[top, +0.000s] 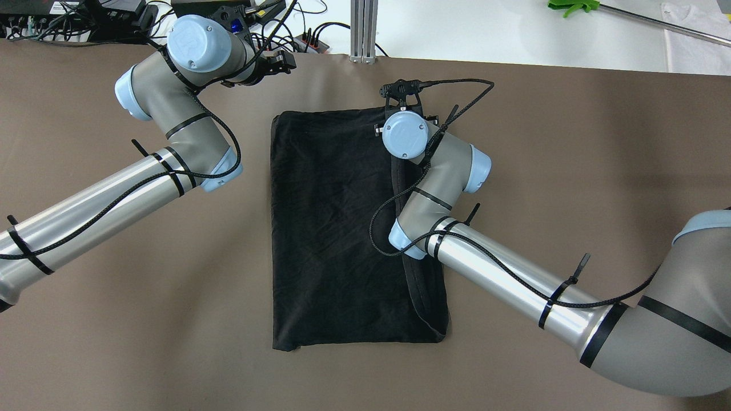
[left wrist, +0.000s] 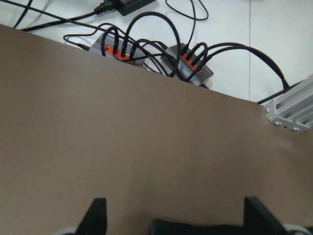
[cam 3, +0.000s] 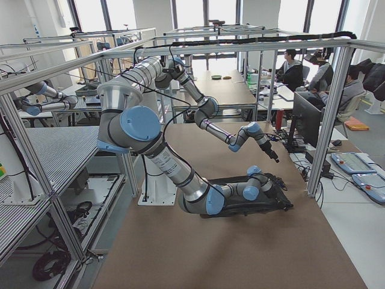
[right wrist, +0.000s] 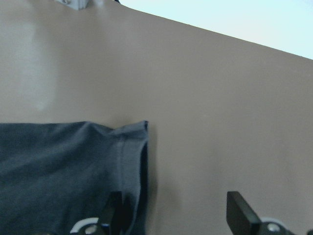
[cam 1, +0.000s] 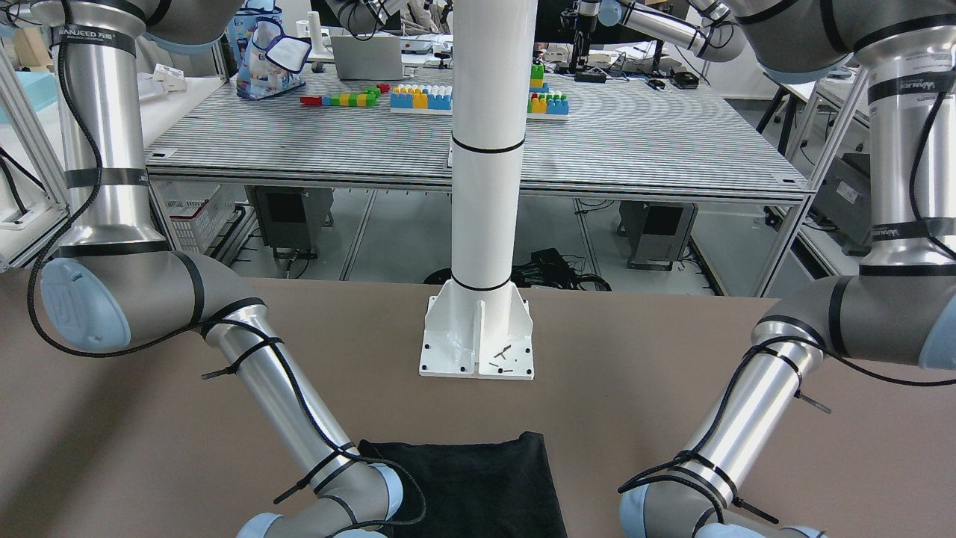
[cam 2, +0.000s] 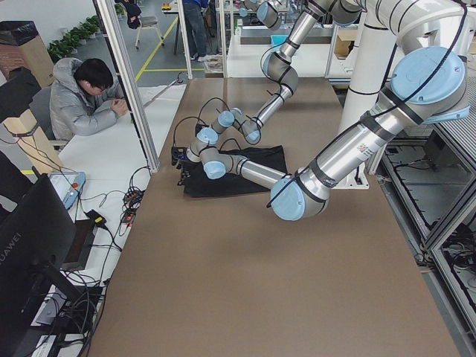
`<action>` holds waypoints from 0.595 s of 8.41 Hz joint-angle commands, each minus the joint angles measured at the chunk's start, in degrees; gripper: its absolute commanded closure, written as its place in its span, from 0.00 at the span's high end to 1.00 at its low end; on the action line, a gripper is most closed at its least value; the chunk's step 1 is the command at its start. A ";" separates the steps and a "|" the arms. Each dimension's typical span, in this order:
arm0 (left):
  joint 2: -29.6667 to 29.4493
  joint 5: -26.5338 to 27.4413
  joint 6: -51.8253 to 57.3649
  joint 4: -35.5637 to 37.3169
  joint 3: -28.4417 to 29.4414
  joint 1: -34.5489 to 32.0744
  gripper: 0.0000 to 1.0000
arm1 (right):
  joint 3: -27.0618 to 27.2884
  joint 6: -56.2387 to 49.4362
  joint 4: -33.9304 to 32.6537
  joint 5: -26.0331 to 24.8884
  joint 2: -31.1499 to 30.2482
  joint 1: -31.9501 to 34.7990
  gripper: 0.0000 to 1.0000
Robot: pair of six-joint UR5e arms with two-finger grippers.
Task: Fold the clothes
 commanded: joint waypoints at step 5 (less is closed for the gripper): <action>-0.03 0.00 -0.35 0.00 0.02 -0.10 1.00 | 12.20 -0.99 -2.60 13.20 -5.48 5.60 0.84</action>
